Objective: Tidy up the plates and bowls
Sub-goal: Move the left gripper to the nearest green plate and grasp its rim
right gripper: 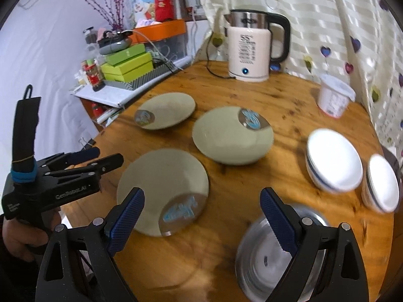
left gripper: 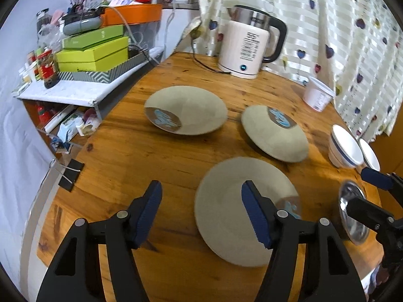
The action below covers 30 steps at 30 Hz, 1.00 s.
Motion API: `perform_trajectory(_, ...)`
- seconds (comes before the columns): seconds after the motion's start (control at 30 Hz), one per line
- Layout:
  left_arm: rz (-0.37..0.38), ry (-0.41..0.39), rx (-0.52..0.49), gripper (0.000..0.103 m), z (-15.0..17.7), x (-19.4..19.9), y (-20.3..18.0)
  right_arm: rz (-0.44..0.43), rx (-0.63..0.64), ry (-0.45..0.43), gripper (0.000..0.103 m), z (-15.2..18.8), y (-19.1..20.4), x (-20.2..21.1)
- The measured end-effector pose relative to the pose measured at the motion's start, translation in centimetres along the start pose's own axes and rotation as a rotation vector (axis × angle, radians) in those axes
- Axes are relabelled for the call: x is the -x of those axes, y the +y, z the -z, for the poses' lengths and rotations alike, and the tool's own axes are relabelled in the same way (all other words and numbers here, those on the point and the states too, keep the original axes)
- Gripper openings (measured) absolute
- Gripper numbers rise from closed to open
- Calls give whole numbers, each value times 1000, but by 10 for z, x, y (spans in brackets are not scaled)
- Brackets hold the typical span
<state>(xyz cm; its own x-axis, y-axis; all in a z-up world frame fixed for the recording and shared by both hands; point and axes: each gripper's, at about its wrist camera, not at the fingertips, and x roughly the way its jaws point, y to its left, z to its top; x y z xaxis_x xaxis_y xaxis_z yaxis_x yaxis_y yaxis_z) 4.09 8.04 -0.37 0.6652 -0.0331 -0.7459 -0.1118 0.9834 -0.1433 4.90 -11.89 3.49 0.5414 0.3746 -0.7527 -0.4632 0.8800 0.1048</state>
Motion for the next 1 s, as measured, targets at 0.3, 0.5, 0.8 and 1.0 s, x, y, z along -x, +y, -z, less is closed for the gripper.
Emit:
perform_trajectory(0.3, -26, -18, 57, 66, -34, -22, 32, -38, 33, 56, 94, -54, 8, -46)
perform_trajectory(0.5, -38, -17, 91, 66, -54, -43, 51, -48, 24, 98, 82, -89, 7, -86)
perform_trajectory(0.8, -6, 27, 153, 52, -70, -78, 70, -100, -8, 175, 71, -121, 7, -145)
perform_trajectory(1.0, 33, 60, 207, 43, -78, -100, 82, -146, -42, 226, 53, -141, 4, -185)
